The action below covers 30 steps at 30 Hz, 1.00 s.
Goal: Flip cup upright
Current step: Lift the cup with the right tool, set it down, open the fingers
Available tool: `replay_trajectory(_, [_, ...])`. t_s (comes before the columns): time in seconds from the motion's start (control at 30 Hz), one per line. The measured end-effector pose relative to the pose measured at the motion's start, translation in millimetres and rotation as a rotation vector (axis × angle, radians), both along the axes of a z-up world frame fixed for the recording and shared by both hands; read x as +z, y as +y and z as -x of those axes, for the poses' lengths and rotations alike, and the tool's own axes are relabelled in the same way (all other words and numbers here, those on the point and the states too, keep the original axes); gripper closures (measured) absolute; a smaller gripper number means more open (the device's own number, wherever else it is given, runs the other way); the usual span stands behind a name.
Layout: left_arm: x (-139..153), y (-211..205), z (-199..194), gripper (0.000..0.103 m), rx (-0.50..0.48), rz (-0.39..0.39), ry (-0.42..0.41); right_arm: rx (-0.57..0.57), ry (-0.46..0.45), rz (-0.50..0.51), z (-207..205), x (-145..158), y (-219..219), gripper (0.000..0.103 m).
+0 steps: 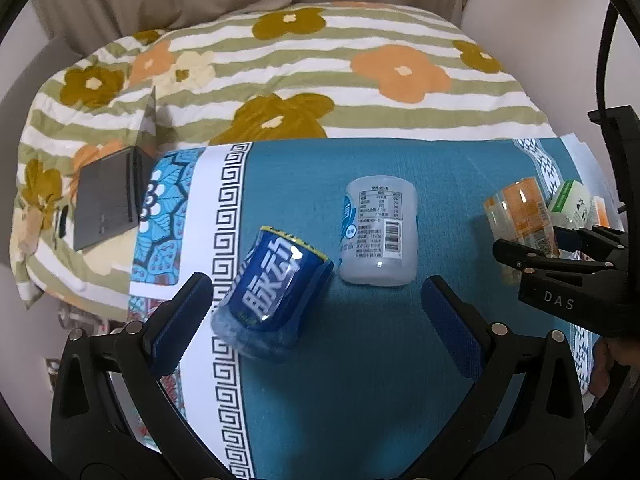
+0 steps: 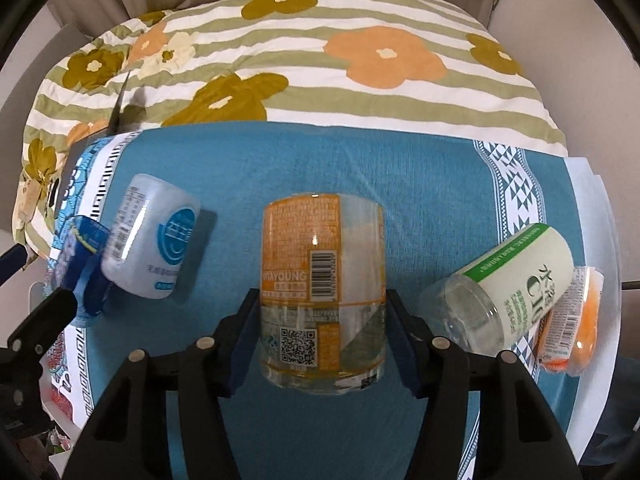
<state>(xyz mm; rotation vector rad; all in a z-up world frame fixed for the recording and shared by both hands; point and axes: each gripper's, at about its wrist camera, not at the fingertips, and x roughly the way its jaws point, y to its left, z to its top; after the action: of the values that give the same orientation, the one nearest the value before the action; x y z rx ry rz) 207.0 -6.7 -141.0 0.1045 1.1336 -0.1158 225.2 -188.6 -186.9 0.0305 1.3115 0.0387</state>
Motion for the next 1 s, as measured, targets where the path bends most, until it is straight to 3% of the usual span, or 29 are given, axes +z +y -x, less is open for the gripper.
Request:
replay_trajectory(0.4, [10.5, 25.6, 61.3, 0.000, 0.035, 0.001, -0.034, -0.034, -0.041, -0.046, 52.4, 22.3, 11.0, 0.048])
replay_trajectory(0.77, [-16.8, 41.1, 122.7, 0.000, 0.046, 0.003, 0.018, -0.051, 0.022, -0.073, 115.0, -5.9, 23.9, 0.048])
replay_trajectory(1.0, [-29.5, 47.7, 132.2, 0.000, 0.056, -0.024, 0.024, -0.056, 0.026, -0.078, 128.1, -15.7, 25.8, 0.048])
